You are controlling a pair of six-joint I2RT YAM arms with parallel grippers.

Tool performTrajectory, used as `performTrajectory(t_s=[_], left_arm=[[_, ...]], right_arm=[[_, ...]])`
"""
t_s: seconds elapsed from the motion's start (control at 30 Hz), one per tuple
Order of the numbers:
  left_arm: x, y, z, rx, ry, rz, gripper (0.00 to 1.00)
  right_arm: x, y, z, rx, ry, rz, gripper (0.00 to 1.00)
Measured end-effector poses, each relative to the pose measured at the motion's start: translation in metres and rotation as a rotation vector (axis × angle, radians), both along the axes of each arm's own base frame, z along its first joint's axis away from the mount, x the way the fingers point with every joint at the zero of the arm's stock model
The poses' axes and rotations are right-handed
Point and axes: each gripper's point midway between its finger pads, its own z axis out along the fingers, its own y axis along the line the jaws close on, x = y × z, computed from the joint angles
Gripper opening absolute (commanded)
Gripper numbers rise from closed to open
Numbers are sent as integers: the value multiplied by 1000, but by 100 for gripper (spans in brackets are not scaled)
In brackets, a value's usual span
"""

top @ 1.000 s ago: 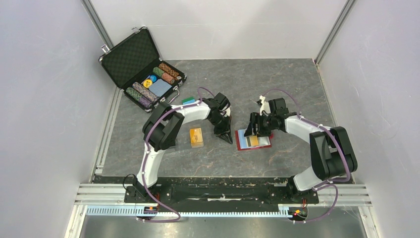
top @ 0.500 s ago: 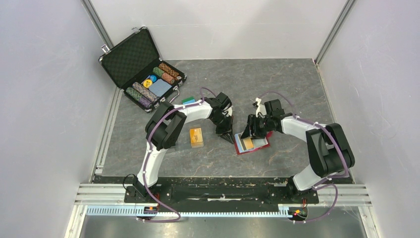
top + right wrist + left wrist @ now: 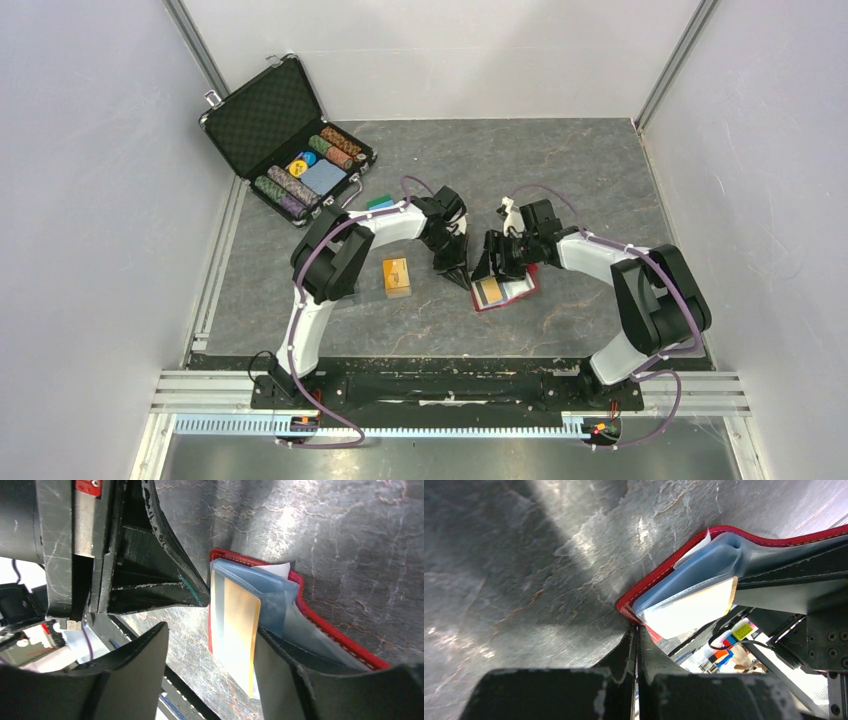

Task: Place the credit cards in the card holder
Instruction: Insert the credit card into the card holder.

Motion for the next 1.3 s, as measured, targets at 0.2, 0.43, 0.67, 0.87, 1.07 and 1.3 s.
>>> performTrajectory(t_s=[0.2, 0.43, 0.67, 0.87, 1.07, 1.3], left_arm=[[7, 10, 0, 17, -17, 27, 2], [9, 11, 0, 21, -23, 32, 2], [11, 12, 0, 27, -33, 36, 4], [11, 12, 0, 27, -35, 36, 16], [16, 8, 5, -3, -60, 44, 35], [22, -2, 11, -78, -70, 89, 39]], right_arm=[[4, 5, 7, -73, -60, 70, 80], [-1, -1, 3, -133, -67, 105, 90], [-6, -14, 2, -213, -83, 131, 93], [-4, -24, 2, -280, -99, 149, 96], [0, -30, 4, -322, -120, 167, 95], [-5, -36, 2, -352, -108, 184, 68]])
